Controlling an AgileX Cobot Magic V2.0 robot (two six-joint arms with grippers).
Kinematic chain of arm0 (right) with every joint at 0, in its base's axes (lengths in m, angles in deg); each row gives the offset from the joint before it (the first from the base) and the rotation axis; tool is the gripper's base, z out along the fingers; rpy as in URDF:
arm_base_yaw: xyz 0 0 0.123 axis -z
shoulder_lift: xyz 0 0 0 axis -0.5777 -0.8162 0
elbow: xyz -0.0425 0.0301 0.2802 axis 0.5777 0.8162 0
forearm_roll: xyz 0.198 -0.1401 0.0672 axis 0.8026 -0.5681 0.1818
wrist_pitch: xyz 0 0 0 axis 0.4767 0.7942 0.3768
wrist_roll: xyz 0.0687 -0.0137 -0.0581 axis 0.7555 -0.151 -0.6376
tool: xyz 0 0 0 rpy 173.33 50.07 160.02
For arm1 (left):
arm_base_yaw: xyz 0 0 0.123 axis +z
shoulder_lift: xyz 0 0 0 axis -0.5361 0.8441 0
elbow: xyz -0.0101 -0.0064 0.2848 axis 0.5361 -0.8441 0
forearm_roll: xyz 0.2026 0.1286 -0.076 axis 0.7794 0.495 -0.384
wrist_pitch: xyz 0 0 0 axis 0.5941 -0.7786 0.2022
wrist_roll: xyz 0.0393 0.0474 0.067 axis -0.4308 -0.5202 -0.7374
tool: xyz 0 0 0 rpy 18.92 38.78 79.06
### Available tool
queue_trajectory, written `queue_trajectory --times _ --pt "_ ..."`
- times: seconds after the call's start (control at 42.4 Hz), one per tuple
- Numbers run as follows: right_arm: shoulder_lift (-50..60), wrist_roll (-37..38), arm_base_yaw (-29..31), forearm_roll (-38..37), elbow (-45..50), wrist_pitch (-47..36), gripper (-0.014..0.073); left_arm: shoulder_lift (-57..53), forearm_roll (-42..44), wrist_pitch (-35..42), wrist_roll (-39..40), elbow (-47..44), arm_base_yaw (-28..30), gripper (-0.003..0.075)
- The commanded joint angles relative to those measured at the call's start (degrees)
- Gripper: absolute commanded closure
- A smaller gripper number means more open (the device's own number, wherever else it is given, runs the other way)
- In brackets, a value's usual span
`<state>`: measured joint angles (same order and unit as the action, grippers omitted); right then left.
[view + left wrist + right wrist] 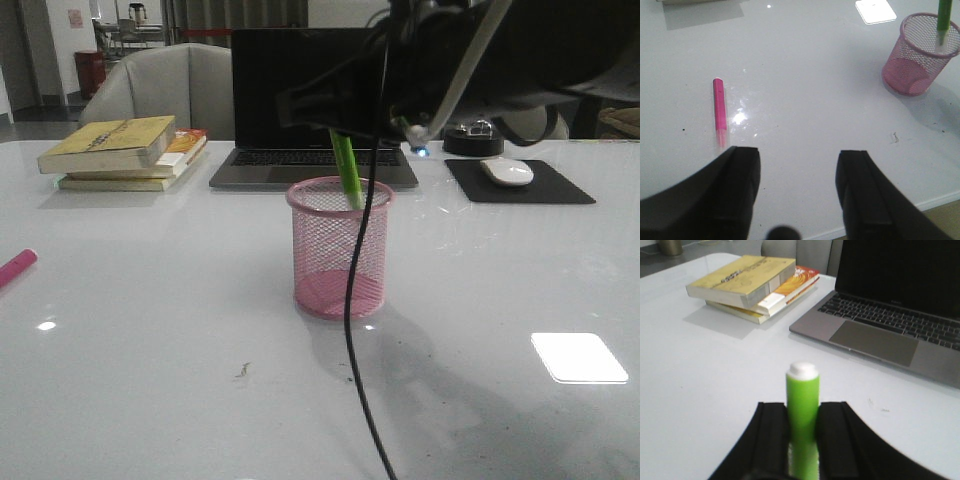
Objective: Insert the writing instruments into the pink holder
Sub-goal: 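Carry the green marker over the pink holder and drop it in, then open the right gripper and withdraw it from the holder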
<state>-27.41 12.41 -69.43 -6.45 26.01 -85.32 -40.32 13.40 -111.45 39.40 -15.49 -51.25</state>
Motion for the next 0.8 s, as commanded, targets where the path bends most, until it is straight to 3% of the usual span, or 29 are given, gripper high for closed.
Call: queue_trajectory --times 0.0,0.165,0.306,0.565,0.777 --pt "1.24 0.18 -0.08 -0.31 -1.38 -5.45 0.0361 0.06 -0.08 4.45 0.00 1.50 -0.50 0.0320" --pt "0.74 1.70 -0.08 -0.31 -1.38 -5.11 0.0154 0.06 -0.08 5.10 0.00 1.50 -0.50 0.0320" --pt "4.62 1.70 -0.08 -0.25 -1.49 -1.93 0.0143 0.06 -0.08 5.20 0.00 1.50 -0.50 0.0320" --pt "23.42 0.61 0.67 -1.07 -1.49 24.93 0.0147 0.06 -0.08 5.33 0.00 1.50 -0.50 0.0320" --pt "35.91 0.62 1.28 -6.62 -1.43 48.00 0.0148 0.06 -0.08 5.33 0.00 1.50 -0.50 0.0320"
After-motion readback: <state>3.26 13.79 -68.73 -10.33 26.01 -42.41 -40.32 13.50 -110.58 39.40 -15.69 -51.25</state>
